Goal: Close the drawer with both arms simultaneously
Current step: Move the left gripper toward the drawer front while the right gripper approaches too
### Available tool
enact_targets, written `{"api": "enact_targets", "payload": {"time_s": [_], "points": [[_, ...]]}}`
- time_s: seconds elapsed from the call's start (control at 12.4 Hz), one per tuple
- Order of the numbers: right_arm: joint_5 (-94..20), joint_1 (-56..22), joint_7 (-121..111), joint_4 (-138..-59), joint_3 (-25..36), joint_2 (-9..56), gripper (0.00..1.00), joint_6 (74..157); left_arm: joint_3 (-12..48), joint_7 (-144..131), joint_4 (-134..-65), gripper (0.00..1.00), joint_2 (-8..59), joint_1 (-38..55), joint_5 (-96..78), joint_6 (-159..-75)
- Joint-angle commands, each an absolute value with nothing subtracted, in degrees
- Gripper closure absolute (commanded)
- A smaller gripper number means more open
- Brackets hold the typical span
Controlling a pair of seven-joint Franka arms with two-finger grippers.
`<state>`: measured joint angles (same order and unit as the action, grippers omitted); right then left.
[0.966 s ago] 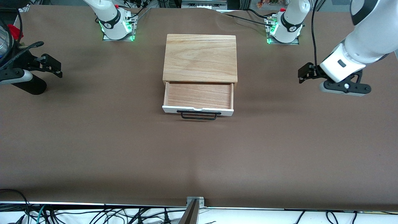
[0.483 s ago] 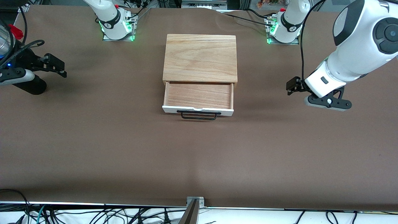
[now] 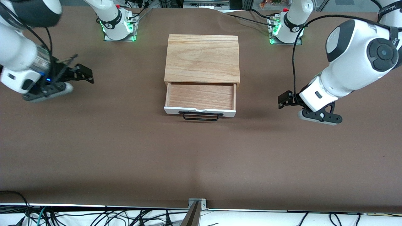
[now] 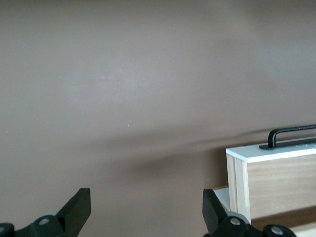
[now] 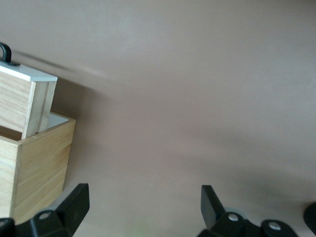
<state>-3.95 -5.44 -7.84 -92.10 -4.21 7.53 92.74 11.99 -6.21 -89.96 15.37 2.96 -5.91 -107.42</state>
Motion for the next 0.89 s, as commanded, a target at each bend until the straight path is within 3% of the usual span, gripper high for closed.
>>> {"api": "enact_targets", "payload": {"time_s": [0.0, 0.32, 0.81], "points": [[-4.3, -5.9, -8.2, -90.8, -4.2, 10.0, 0.0, 93.8, 11.9, -6.0, -88.1, 0.0, 19.1, 4.0, -8.9, -111.2], [-15.7, -7.0, -7.3, -87.2, -5.0, 19.7, 0.0, 97.4, 11.9, -5.9, -88.1, 0.0, 25.8, 8.2, -9.8, -119.1], [-28.6, -12.9, -4.0, -84.1, -5.1, 33.5, 0.0, 114.2, 11.9, -5.9, -88.2, 0.0, 32.3, 11.1, -13.6, -124.1]]}}
